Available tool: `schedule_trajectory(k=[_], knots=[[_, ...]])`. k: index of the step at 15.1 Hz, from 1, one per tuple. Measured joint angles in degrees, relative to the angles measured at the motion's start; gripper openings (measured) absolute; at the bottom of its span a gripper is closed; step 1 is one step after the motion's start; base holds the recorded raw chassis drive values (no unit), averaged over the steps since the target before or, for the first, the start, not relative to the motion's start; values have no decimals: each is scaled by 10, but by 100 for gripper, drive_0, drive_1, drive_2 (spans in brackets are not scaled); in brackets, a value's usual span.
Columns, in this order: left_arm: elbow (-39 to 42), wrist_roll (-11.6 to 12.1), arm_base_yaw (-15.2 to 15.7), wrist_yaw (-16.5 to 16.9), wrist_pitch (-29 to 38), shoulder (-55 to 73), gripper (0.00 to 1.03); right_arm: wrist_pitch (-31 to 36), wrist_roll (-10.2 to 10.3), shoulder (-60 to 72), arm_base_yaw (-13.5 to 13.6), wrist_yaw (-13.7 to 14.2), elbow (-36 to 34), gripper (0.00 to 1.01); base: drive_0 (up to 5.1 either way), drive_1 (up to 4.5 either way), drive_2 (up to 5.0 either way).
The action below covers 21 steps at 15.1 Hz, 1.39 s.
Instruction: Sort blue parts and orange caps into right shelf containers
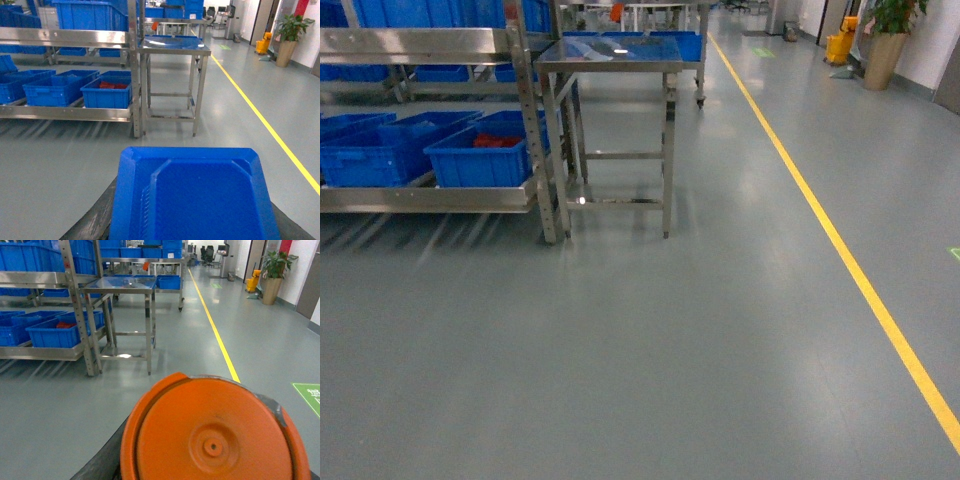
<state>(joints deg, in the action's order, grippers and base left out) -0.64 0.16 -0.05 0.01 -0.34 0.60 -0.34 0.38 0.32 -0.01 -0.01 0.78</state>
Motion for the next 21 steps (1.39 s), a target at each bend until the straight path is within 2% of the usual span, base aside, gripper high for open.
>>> schedule_trajectory(k=[21], knots=[[0,0,0,0,2,0,41,3,0,0,0,0,0,44,4,435,-426]])
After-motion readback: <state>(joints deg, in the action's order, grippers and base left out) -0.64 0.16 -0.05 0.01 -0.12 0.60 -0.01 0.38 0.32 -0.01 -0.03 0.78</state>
